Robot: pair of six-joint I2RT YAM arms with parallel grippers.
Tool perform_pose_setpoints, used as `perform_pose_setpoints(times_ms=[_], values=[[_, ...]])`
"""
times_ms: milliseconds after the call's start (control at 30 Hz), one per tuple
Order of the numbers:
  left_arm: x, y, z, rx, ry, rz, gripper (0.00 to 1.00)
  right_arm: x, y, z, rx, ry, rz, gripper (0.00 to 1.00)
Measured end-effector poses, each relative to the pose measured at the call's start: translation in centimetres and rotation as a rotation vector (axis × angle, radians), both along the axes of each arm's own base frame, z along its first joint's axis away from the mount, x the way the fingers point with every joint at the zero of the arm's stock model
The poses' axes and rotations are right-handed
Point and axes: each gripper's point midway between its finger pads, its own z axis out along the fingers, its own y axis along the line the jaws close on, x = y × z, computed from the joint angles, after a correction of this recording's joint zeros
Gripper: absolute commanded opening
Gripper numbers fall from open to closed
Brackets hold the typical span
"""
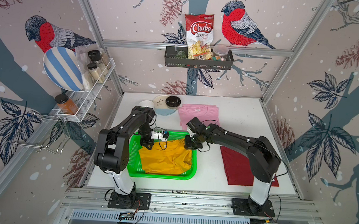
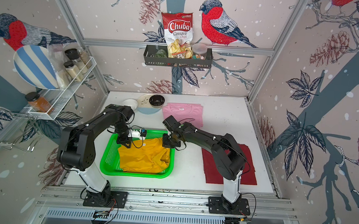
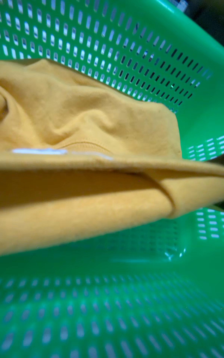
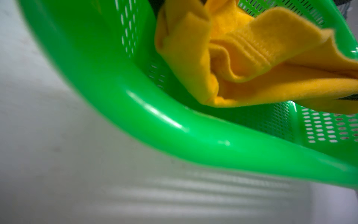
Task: Put the folded t-shirts into the basket
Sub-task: Move the bin to the center of the board.
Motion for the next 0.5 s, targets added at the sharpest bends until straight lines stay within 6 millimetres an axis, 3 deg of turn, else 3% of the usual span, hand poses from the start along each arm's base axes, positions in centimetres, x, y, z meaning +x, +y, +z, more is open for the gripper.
perform_pose_setpoints(times_ms=[100,167,300,400,500], values=[[-1.7,-4.6,-0.8,-0.022,0.030,-0.048,0.00,-1.7,-4.6,-0.1,-0.087,-0.003,0.019,0.00],[-2.4,-6.8,-1.1,-0.020,0.042,-0.078,0.00,-2.6,-6.0,0.8,-0.101,-0.030,0.046,0.00],[-0.7,-9.3,0.3,-0.049,-0.008,-0.064,0.00,-3.9,-6.7,4.5,-0.027,-0.147,0.125,0.00],[1.1,-10.2,2.6,-0.077,-0.085,-0.067,0.00,-4.6,-6.3,7.9,0.075,-0.269,0.190,0.00],[1.4,-10.0,5.9,-0.095,-0.155,-0.074,0.00,-5.7,-5.8,11.7,0.187,-0.412,0.266,0.00]])
